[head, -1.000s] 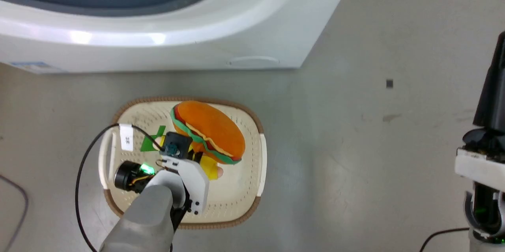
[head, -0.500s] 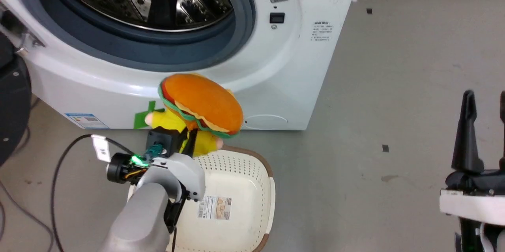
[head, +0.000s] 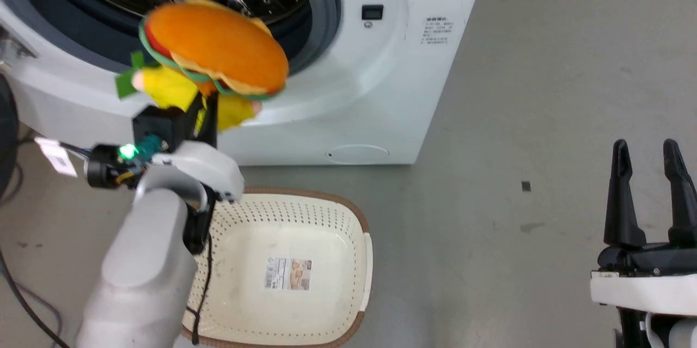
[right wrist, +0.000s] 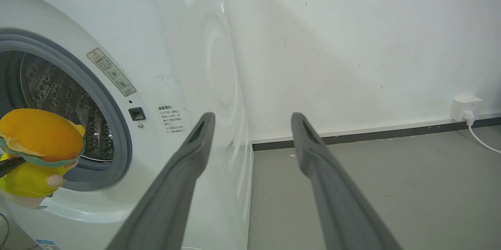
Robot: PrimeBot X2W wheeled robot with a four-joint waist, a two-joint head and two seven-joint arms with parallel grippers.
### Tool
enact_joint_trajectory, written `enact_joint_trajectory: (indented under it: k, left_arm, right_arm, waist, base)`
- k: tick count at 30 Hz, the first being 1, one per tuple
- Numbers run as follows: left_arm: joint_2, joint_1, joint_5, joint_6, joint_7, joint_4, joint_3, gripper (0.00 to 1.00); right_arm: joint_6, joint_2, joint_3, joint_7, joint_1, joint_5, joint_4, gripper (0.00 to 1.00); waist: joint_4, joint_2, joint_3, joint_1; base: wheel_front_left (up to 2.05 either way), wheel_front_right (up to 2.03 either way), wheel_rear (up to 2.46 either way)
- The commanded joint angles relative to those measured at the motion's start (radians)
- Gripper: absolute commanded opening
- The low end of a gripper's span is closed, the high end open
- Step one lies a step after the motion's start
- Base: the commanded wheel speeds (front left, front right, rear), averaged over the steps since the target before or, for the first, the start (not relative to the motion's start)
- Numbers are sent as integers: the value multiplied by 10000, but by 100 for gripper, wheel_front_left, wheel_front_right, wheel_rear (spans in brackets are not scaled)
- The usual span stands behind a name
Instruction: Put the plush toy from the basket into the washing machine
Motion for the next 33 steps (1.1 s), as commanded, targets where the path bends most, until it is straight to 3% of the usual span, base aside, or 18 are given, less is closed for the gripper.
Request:
enact_joint_trajectory:
  k: [1, 17, 33]
  left_arm:
    - [100, -395, 66, -40, -54, -23, 120, 0]
    - [1099, -4874, 269, -208, -55, 1535, 874, 0]
    - [1725, -8561, 311, -306, -54, 3627, 982, 0]
  right_arm:
    - [8, -4, 22, -44, -167, -30, -58, 100]
    - [8, -4, 100, -44, -1699, 17, -496, 100]
    - [8, -4, 54, -44, -2305, 16, -777, 100]
  waist:
    - [-213, -1, 463, 1]
    - [-996, -1, 3689, 1]
    - [-1225, -1, 5187, 1]
  base:
    - [0, 0, 0]
    - [0, 0, 0]
    - [0, 0, 0]
